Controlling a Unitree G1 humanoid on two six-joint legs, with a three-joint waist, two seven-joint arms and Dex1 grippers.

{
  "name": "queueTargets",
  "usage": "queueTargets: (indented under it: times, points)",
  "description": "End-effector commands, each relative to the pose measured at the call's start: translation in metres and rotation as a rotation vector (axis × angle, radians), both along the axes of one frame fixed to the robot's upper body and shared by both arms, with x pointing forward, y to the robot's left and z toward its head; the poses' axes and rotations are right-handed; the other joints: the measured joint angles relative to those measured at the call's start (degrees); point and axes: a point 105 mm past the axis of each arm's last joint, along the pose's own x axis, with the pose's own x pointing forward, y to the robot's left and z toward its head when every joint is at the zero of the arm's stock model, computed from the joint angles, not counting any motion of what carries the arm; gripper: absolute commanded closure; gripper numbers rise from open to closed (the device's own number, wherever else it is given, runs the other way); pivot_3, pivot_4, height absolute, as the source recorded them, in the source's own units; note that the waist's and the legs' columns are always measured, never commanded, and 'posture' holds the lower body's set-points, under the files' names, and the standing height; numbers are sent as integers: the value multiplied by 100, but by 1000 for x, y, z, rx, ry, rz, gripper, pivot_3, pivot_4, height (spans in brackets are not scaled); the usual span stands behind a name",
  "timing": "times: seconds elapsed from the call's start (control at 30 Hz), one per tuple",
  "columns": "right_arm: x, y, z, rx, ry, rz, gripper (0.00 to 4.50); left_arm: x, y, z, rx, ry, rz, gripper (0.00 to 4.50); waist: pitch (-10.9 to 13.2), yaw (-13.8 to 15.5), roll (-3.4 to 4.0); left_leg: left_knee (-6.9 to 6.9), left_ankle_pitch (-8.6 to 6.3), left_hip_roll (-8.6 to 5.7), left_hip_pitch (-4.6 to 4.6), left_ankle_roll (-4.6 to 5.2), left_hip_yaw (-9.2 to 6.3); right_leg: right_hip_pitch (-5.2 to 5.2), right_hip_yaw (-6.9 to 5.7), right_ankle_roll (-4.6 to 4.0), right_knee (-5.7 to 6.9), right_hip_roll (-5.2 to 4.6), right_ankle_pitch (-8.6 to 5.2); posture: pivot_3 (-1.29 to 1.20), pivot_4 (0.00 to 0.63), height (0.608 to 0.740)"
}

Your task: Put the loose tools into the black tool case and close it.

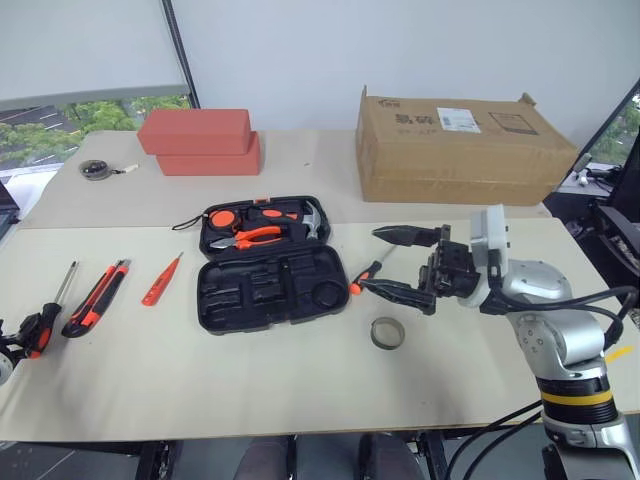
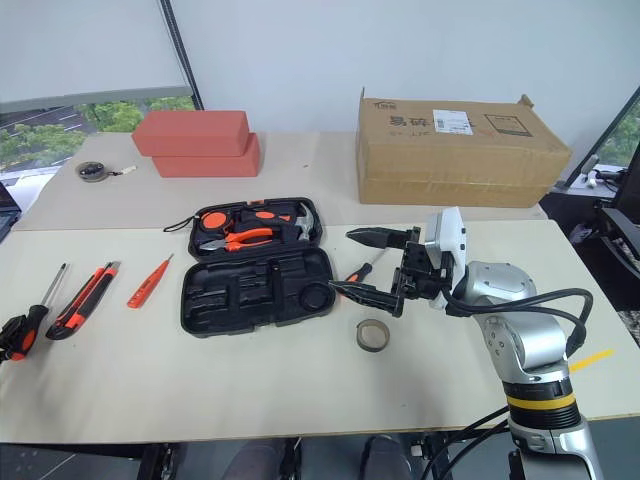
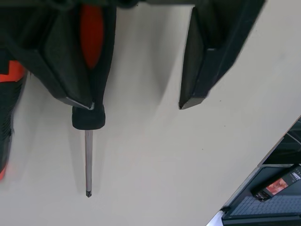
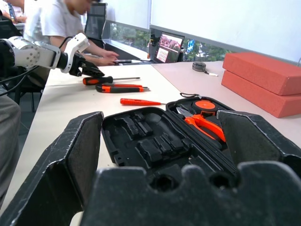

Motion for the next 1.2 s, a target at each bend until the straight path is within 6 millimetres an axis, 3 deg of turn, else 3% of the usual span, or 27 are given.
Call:
queueTargets:
  times: [0.03,0.33,0.6,1.0,1.2]
  points:
    - [-4,-1,13,21,-47,13,0,-10,-3,-22,-38,92,-42,3083,-2,-15,4,0,2,6,1,-2,8,-3,-5,-2,0,0,4,0,150,713]
    - [0,2,17,27,-58,20,0,-16,3,-29,-75,123,-34,3083,-12,-56,21,0,-1,40,19,-11,62,-20,-13,-17,1,0,18,0,150,713]
    - [3,0,20,27,-66,19,0,-29,0,-49,-244,244,-30,3083,-23,-76,39,-3,-13,69,45,-28,104,-23,-16,-24,0,0,23,0,150,713]
    - [3,0,21,39,-76,12,0,-36,6,-54,-324,341,36,3083,-37,-74,62,-4,-37,93,61,-42,142,-32,-26,-29,-2,1,26,0,150,713]
    - [3,-1,22,46,-80,4,0,-30,4,-51,-314,323,0,3083,-47,-74,81,-6,-38,99,65,-44,149,-34,-27,-30,-1,2,26,0,150,713]
